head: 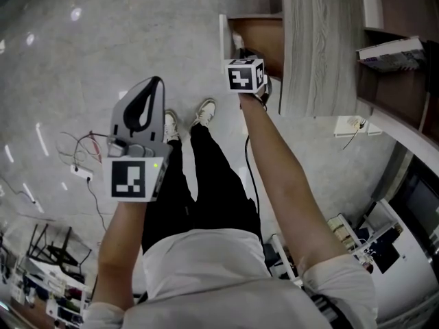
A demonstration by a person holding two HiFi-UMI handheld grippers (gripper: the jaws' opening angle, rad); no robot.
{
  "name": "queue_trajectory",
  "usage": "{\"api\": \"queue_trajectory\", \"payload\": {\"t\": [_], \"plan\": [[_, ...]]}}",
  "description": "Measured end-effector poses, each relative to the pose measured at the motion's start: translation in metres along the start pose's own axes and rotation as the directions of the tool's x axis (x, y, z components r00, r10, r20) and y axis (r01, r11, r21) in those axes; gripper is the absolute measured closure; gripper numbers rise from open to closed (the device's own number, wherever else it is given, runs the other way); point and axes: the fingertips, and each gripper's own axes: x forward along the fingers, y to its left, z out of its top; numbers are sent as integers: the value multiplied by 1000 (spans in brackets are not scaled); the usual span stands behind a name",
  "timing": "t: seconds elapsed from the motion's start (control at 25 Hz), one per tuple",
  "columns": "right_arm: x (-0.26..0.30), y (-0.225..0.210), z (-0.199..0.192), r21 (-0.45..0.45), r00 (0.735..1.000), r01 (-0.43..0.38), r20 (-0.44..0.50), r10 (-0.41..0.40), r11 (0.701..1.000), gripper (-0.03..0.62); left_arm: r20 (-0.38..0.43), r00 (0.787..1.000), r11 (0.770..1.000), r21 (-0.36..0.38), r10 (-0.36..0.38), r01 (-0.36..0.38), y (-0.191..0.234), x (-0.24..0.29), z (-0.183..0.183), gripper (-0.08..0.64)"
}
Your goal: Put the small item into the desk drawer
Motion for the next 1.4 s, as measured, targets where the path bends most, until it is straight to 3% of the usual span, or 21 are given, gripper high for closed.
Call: {"api": "queue_trajectory", "payload": {"t": [0.24,0.32,0.56,0.84,1.2,1.4], "plan": [[1,4,1,10,1000,-30,-2,30,1000,557,-6,1000,1000,7,-1,1,2,-4,-5,541],[2,7,1,13,999,-44,-2,44,999,488,-2,1000,1000,8,-2,2,1,-5,-5,541],[-2,13,3,3,999,-48,6,48,999,472,-5,1000,1000,-4,6,-6,5,-13,-8,541],[-12,19,9,5,997,-73,29,73,997,391,11,1000,1000,-9,4,-4,6,-19,-5,541],[-48,22,31,-13,995,-56,83,56,998,391,69,998,1000,8,-10,9,1,-37,23,541],[-78,24,43,-18,992,-48,119,49,999,487,106,994,1000,20,-11,9,-2,-57,42,541]]}}
